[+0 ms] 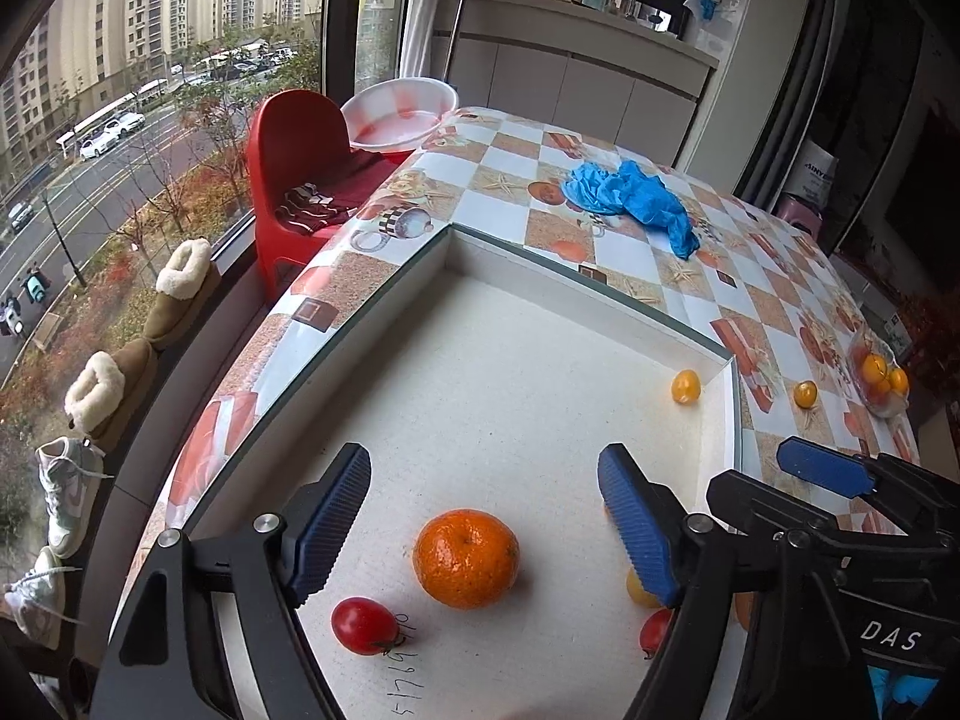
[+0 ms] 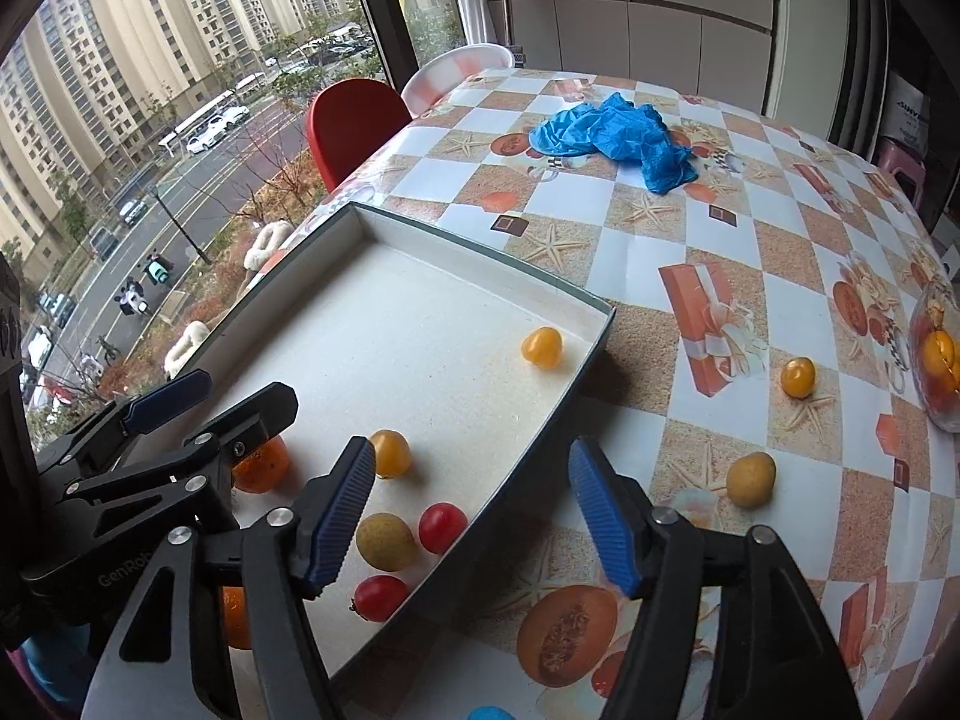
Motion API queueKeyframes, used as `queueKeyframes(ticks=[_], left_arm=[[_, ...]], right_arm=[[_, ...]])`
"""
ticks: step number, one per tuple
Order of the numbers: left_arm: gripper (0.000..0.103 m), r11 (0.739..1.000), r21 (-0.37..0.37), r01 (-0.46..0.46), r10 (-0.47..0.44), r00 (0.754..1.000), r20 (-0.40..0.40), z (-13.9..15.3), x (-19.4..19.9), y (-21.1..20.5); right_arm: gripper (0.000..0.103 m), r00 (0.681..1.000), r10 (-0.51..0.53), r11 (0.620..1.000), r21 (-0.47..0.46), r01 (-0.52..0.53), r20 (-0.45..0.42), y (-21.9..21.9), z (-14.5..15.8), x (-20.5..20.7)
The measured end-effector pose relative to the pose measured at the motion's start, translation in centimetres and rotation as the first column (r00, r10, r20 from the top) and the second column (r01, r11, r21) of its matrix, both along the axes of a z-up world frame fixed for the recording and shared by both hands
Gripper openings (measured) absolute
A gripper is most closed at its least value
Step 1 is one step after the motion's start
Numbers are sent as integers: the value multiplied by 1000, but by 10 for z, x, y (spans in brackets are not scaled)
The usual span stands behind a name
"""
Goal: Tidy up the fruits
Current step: 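Move both tools back toward the remaining fruits beside the tray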
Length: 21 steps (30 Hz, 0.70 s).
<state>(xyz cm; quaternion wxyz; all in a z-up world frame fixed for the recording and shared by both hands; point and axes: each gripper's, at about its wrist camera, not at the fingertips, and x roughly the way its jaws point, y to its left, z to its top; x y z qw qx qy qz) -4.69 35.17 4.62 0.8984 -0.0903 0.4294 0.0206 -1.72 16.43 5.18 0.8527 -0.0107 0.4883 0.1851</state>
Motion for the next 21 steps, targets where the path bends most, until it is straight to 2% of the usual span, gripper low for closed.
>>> queueKeyframes(ticks=[3,6,21], left_arm=[[79,1000,5,0,0,1000,-9,0,-1,-2],[79,1000,12,6,-6,1000,-16,2,-2,-6],[79,994,59,96,-96,995,-3,18,-7,-51]], right_arm=[[87,1000,-11,1000,-8,12,15,-4,3,-3],[103,999,-25,999,-21,26,33,-11,4,-6],[103,991,-131,991,-2,131,32,-67,6,-9]])
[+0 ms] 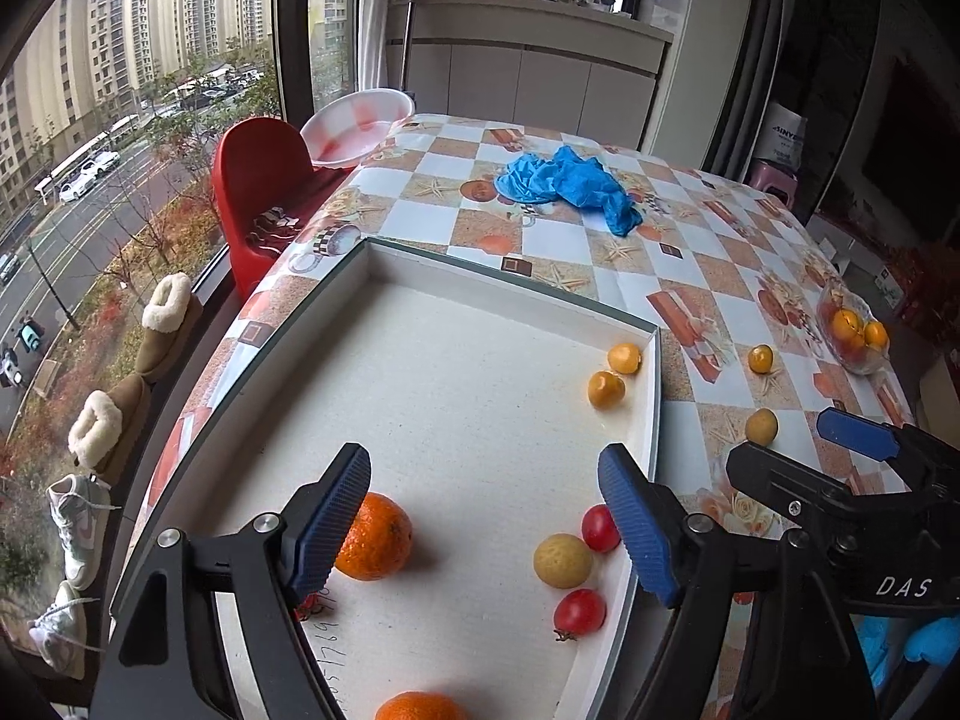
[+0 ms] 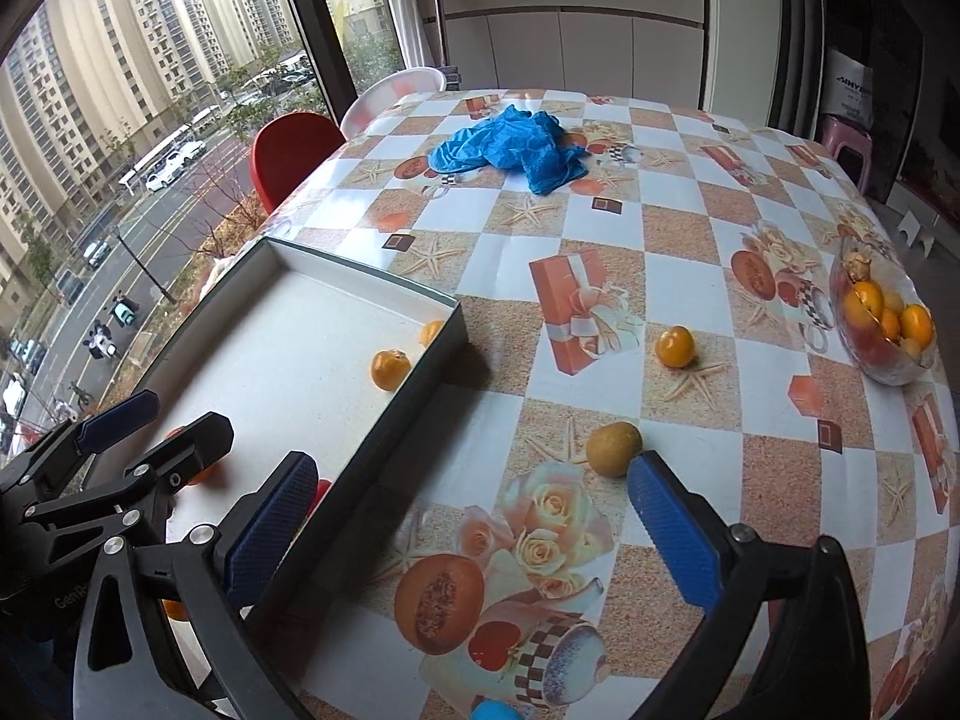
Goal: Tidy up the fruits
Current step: 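Move both tools back toward the remaining fruits beside the tray, then move the right tool to the small orange mandarin and close on it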
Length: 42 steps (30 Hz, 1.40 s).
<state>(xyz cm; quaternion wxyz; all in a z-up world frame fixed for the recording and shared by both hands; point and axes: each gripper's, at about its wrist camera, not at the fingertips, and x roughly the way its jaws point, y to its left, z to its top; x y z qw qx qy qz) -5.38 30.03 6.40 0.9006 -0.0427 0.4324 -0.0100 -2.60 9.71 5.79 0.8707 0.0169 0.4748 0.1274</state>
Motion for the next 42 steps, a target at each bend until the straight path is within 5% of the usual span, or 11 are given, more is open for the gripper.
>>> queueKeyframes(ticks=[23,42], left_arm=[[79,995,46,87,-86,996,-16,0,4,-51],[79,989,38,143,-142,989,-32,-12,12,-59]], right_arm=[[103,986,-158,987,36,160,-60,-80,-20,10],[97,975,-209,978,-25,208,-74,-81,-44,73]])
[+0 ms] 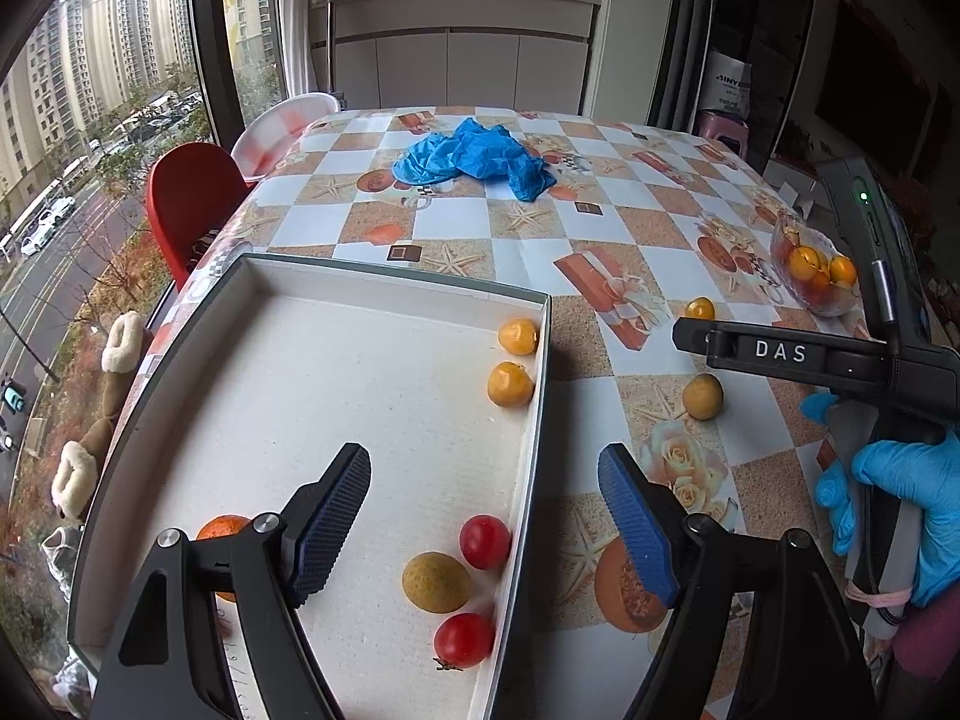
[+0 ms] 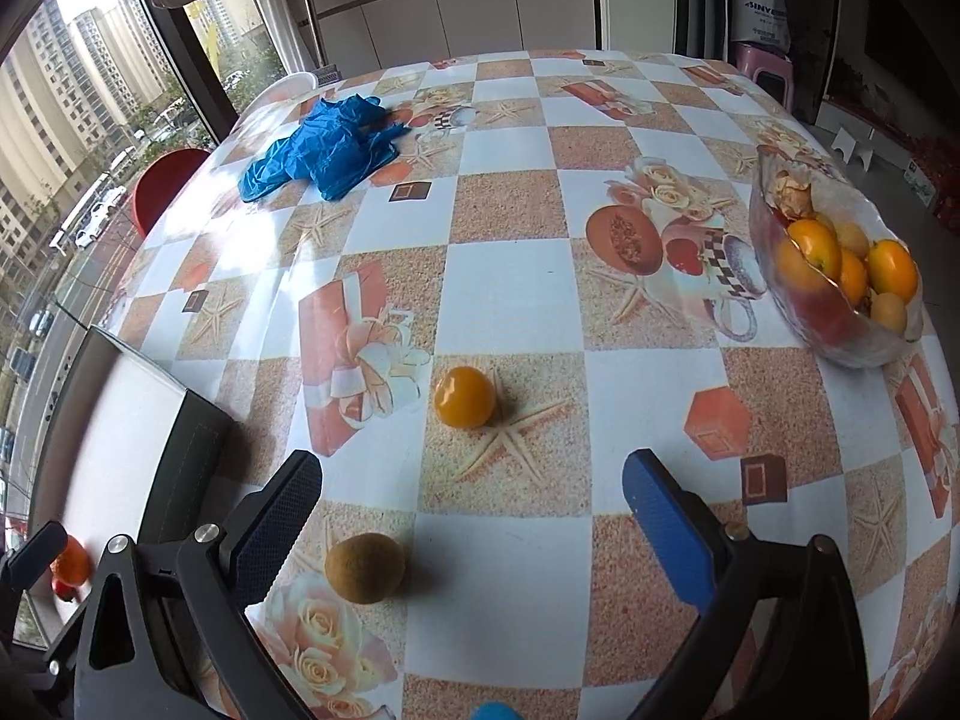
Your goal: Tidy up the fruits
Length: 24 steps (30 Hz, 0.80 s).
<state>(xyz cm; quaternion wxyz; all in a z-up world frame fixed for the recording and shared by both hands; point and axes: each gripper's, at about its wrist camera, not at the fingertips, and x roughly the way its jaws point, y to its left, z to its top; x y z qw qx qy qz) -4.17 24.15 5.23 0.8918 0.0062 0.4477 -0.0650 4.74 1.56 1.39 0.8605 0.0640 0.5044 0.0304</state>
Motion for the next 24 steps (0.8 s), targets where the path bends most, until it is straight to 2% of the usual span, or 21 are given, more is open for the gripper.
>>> queueKeyframes(ticks=[3,8,12,13,18,24], left_arm=[[79,1000,0,8,-8,1000,-6,-2,1,-2],[79,999,14,30,-30,1000,-4,-2,0,-8],[79,999,17,40,-40,999,-1,-1,-1,-14],[79,999,17,44,-44,999,-1,-1,-1,-15],[79,998,23,64,-64,998,5,0,-6,-24],[79,994,25,106,-107,994,13,2,-17,-43]], right_arm=[[77,1000,15,1000,-19,-15,2,5,-4,9],[60,999,37,998,-49,-35,29,11,-5,17],[27,997,65,996,-67,-61,48,15,-5,15],[24,996,67,996,-56,-64,52,14,-5,14],[24,997,61,998,-13,-61,51,1,-4,-1],[24,995,82,996,-28,-80,53,-18,0,-42]])
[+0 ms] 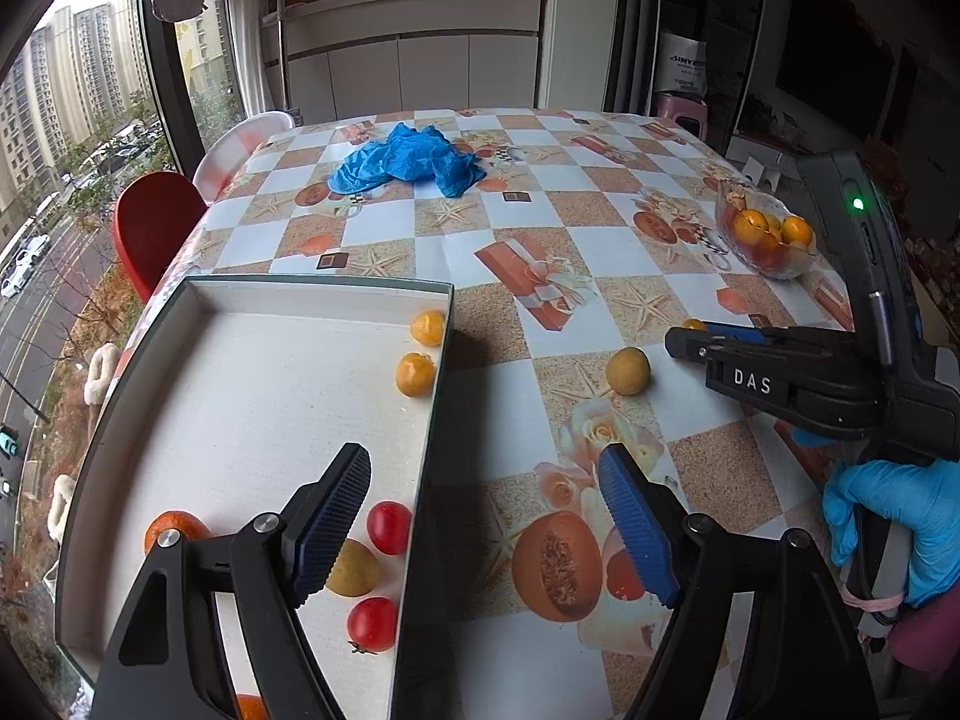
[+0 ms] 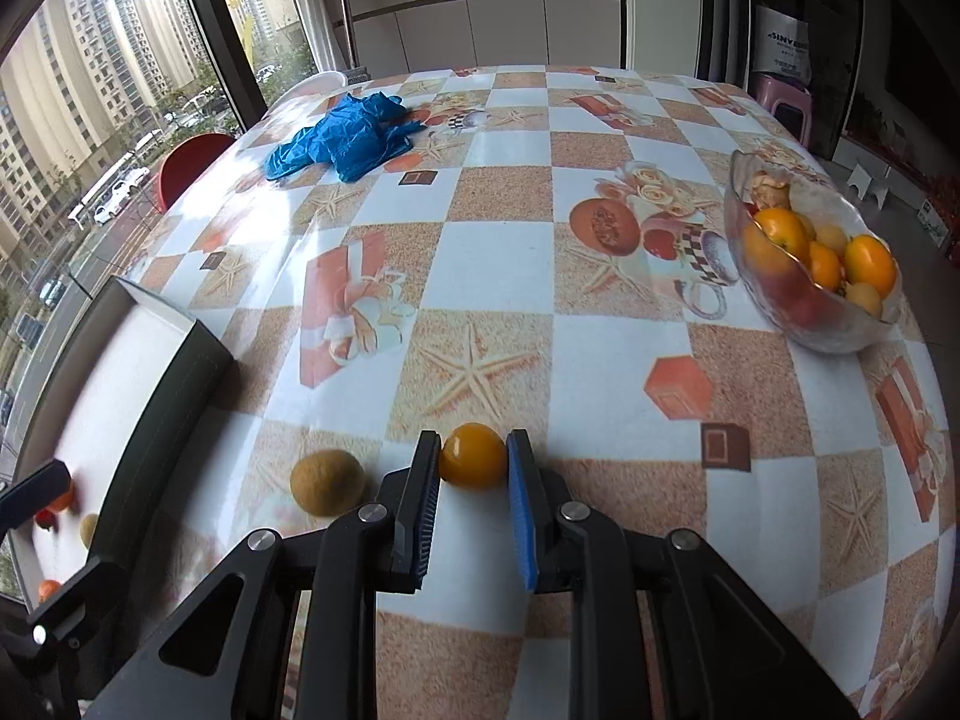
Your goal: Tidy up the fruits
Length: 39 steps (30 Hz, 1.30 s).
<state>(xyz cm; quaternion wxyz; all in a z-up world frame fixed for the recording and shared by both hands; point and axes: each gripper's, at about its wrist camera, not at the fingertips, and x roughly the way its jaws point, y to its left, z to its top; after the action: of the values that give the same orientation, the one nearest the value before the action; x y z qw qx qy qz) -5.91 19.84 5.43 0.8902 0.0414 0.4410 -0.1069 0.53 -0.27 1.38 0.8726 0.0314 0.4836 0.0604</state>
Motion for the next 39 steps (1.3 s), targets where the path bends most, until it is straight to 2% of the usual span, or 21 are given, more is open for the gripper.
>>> queueKeyframes(ticks=[6,11,12,15,16,21,22,23,25,27,29,34,35,37,39], left_arm=[[79,998,23,60,-60,998,3,-8,-17,-30],[79,996,70,62,-62,998,-3,-24,-24,-45],[79,996,73,58,-57,998,-15,-28,-23,-46],[79,996,71,48,-46,999,-28,-35,-23,-50],[79,996,79,46,-44,999,-26,-38,-23,-53],[82,994,105,42,-43,999,0,-48,-24,-57],[91,994,106,34,-35,999,3,-49,-23,-56],[96,993,112,25,-26,1000,4,-50,-23,-55],[96,995,93,25,-27,1000,15,-51,-23,-52],[103,996,84,18,-20,1000,24,-54,-22,-50],[103,998,54,18,-19,1000,16,-55,-20,-47],[103,998,54,30,-31,999,28,-56,-21,-50],[103,998,53,29,-31,999,28,-56,-21,-50],[103,998,51,31,-32,999,28,-56,-21,-49],[103,998,53,29,-30,999,28,-56,-21,-50]], right_arm=[[24,1000,8,1000,-23,-8,24,-15,-2,-56],[25,997,13,998,-62,-9,73,-24,-4,-89],[30,997,14,998,-64,-9,82,-26,-4,-92],[65,996,-4,996,-86,11,90,-32,-5,-96],[71,996,-14,996,-88,22,92,-35,-6,-97],[80,994,-26,995,-88,36,105,-41,-9,-99],[82,994,-26,995,-94,36,109,-39,-10,-99],[83,993,-26,995,-97,37,113,-38,-11,-99],[85,992,-28,994,-104,41,120,-37,-12,-100],[86,992,-34,994,-103,47,121,-38,-12,-100],[86,991,-51,993,-99,63,124,-40,-12,-100],[87,982,-140,986,-79,150,124,-53,-11,-100],[88,983,-136,986,-82,146,120,-53,-11,-99],[103,992,-97,989,-101,106,86,-47,-14,-94],[103,994,-98,989,-110,103,51,-47,-15,-90]])
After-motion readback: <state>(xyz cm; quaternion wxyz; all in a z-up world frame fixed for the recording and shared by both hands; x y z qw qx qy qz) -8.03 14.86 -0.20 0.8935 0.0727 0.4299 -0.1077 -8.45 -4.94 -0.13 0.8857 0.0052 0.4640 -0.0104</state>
